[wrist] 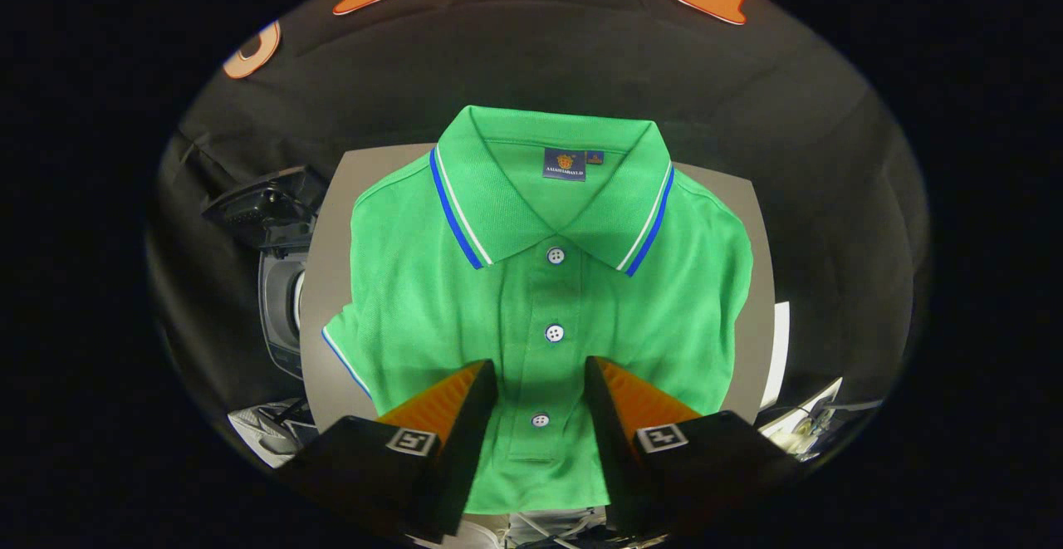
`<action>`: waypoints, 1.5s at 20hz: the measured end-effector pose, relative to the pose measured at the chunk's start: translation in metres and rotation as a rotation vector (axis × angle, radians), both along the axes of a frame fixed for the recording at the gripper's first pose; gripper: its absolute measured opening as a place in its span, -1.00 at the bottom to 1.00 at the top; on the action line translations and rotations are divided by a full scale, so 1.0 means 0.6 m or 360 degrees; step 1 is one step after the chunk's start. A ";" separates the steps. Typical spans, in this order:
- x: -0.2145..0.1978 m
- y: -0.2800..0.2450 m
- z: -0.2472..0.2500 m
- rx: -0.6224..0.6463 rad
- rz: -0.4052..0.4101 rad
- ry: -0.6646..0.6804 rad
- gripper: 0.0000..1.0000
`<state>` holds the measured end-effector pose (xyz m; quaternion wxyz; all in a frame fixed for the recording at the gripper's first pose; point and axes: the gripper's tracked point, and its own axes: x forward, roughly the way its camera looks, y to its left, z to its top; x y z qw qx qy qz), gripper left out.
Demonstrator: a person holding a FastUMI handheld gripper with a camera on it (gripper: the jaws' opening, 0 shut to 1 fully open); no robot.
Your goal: Put the clothes into the washing machine and then close the washing machine lid.
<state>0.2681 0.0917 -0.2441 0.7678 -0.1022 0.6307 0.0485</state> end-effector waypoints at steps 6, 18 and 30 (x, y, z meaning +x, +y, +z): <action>0.008 -0.006 -0.001 -0.0062 -0.0013 -0.0084 -0.67; 0.003 -0.008 0.035 0.0541 -0.0127 -0.1073 -0.84; -0.040 0.026 0.222 0.1117 -0.0186 -0.1842 -0.85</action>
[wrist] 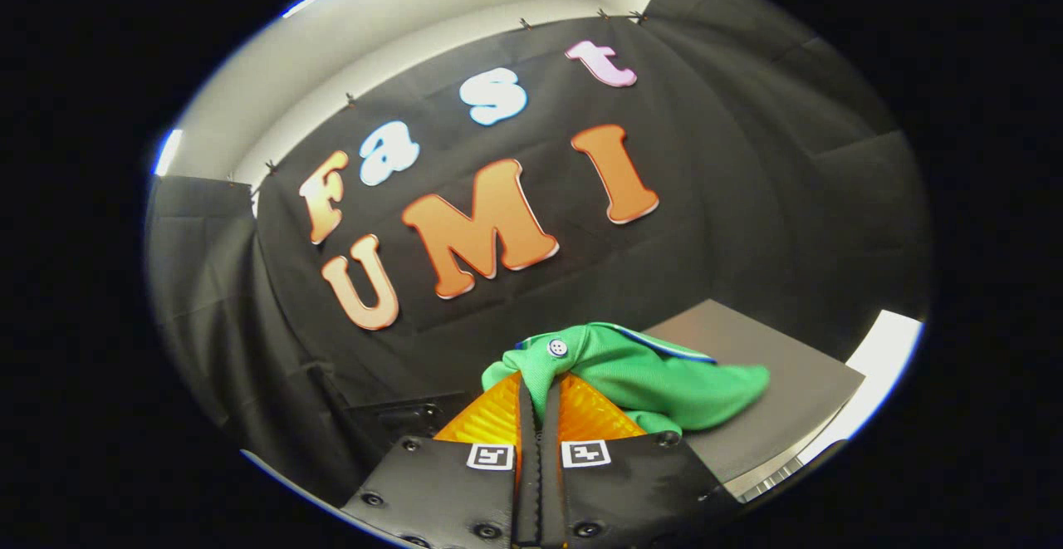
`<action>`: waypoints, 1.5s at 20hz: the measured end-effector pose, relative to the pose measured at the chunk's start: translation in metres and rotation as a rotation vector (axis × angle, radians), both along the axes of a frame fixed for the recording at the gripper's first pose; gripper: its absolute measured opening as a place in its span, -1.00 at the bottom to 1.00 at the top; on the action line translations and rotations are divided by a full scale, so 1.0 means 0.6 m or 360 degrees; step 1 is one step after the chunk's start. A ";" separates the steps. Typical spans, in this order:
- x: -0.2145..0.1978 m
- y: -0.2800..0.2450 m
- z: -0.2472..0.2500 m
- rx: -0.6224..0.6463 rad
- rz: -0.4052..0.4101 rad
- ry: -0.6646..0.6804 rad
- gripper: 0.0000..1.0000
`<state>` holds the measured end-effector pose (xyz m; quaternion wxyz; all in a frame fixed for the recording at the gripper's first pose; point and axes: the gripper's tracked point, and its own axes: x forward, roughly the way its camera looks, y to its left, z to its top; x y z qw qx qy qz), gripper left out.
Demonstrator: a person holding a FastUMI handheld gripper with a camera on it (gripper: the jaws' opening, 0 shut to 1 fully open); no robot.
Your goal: Put the clothes into the washing machine and then close the washing machine lid.
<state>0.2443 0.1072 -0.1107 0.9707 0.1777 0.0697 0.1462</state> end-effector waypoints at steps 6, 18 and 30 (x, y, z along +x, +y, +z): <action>-0.022 0.022 0.049 -0.0051 0.0126 -0.0203 -0.85; -0.073 0.181 0.108 -0.0126 0.0525 -0.0422 -0.85; -0.112 0.360 0.012 -0.0232 0.0841 -0.0258 -0.85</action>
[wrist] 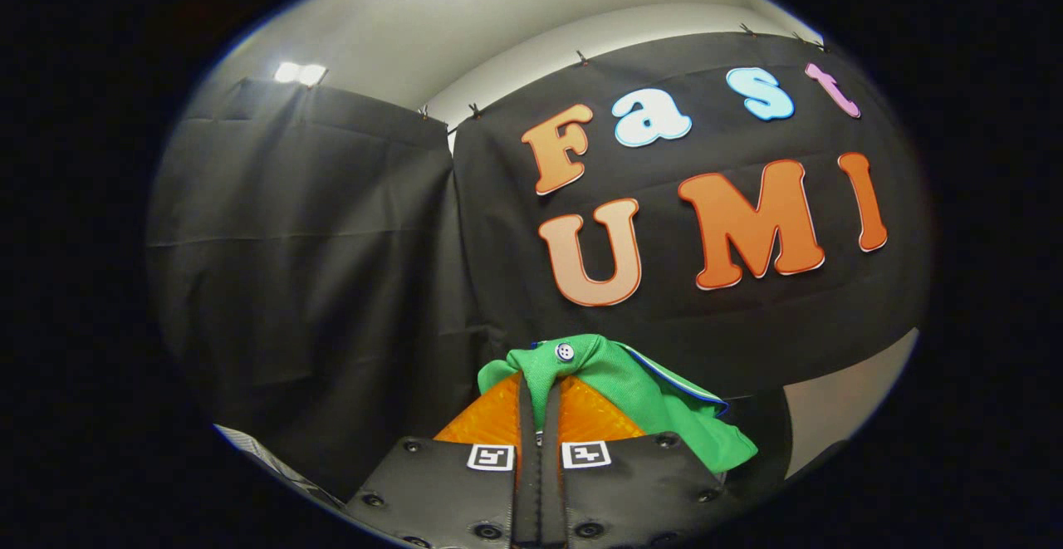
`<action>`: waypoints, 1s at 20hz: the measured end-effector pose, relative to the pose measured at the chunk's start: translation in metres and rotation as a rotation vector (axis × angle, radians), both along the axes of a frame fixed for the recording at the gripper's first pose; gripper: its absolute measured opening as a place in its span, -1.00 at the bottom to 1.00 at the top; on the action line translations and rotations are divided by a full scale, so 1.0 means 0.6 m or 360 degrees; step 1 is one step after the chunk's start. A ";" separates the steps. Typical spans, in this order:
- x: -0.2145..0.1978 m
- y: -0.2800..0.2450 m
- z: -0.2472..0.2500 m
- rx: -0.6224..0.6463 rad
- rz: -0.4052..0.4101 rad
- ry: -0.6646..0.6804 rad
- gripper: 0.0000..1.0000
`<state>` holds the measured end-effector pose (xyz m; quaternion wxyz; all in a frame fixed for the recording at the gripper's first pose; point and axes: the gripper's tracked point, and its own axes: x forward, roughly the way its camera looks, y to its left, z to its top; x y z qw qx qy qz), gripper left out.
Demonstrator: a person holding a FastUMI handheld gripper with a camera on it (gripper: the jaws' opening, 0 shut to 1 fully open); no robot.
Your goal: Put the clothes into the washing machine and then close the washing machine lid.
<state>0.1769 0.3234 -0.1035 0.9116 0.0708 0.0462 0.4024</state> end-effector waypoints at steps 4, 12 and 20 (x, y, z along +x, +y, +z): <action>0.011 0.030 -0.050 -0.0079 -0.0020 0.0082 -0.85; 0.022 0.033 -0.187 -0.0243 -0.0116 0.0378 -0.85; 0.035 -0.008 -0.318 -0.0488 -0.0265 0.0647 -0.85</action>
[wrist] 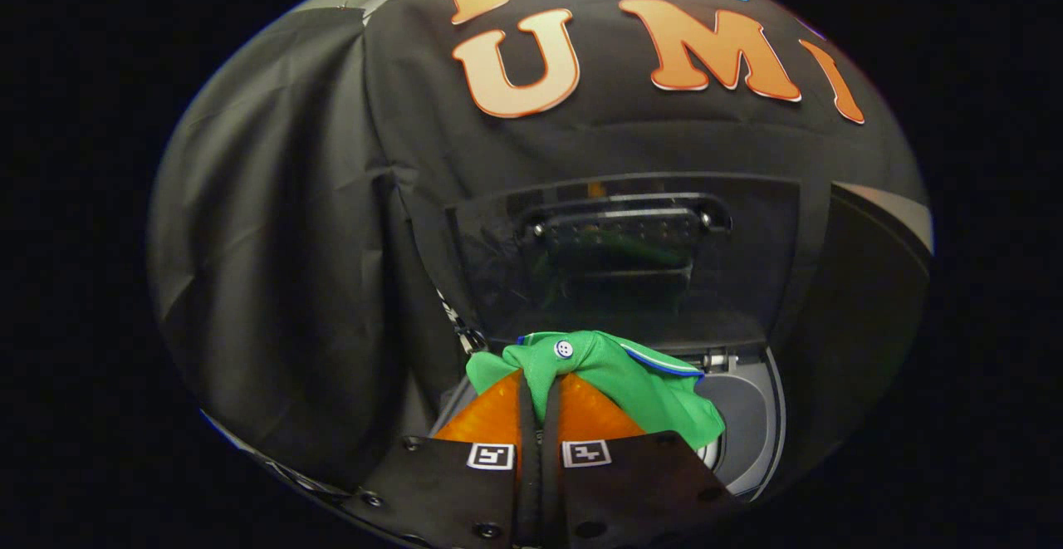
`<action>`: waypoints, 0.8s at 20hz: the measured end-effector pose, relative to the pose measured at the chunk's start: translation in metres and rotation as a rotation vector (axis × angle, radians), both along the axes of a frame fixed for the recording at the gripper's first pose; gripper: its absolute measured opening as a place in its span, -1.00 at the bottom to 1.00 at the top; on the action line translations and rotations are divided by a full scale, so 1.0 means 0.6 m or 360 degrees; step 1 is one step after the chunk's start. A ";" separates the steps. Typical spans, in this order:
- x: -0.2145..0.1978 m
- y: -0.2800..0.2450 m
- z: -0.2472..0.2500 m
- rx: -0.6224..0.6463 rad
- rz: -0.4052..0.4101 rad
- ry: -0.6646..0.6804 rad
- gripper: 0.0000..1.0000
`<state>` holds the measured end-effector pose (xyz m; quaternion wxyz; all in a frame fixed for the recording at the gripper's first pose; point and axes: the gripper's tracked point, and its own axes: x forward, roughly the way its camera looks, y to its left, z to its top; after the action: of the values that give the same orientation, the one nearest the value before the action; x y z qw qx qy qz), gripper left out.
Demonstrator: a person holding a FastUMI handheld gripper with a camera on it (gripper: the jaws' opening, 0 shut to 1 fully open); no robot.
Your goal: Put the clothes into the washing machine and then close the washing machine lid.
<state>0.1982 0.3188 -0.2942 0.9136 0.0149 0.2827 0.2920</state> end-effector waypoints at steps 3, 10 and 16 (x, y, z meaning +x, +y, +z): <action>0.002 -0.013 -0.044 -0.0089 -0.0040 0.0114 -0.85; -0.002 -0.028 -0.108 -0.0182 -0.0149 0.0283 -0.84; -0.034 -0.047 -0.142 -0.0260 -0.0150 0.0406 -0.84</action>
<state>0.1780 0.2908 -0.3796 0.8811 -0.0092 0.4183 0.2207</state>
